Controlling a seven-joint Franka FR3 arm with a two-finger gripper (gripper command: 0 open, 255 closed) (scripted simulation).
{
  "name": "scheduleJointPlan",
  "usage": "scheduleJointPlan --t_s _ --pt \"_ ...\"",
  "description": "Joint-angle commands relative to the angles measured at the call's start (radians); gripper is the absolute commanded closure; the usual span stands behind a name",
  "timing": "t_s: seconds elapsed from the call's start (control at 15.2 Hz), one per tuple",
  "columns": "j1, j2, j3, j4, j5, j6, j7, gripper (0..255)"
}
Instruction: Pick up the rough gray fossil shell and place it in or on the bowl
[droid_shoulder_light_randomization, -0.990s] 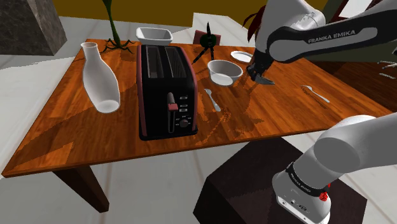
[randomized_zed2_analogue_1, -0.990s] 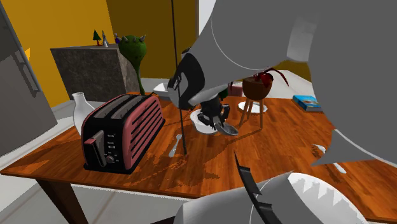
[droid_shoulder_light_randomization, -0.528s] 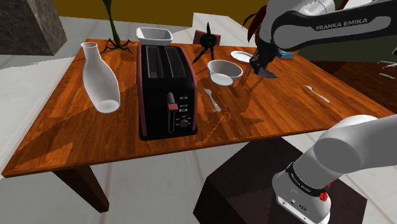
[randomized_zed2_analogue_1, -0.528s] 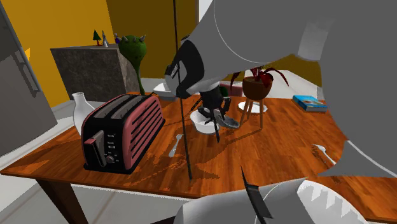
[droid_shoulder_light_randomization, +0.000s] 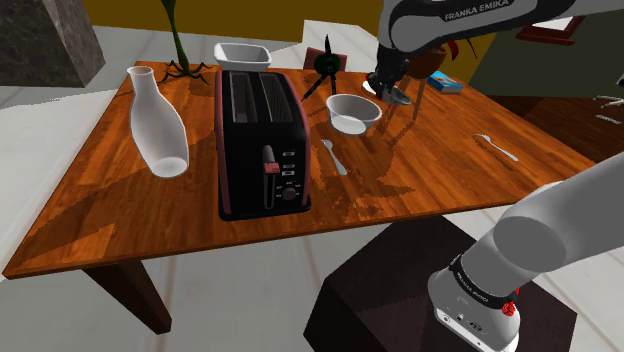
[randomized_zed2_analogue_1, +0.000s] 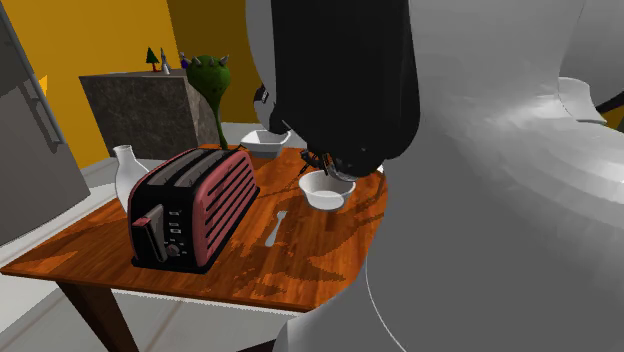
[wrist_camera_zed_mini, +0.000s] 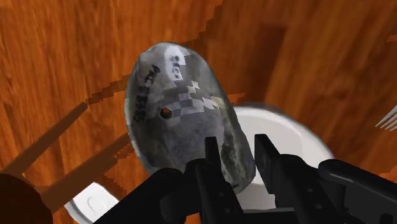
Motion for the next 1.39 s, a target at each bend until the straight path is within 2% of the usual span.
scheduleJointPlan --t_s 0.0,0.53,1.32 --pt "0.0 0.081 0.007 0.081 -0.003 -0.003 0.008 255" --pt "0.011 0.377 0.026 0.439 -0.014 -0.075 0.018 255" --pt "0.007 0.418 0.02 0.333 -0.051 0.062 0.079 255"
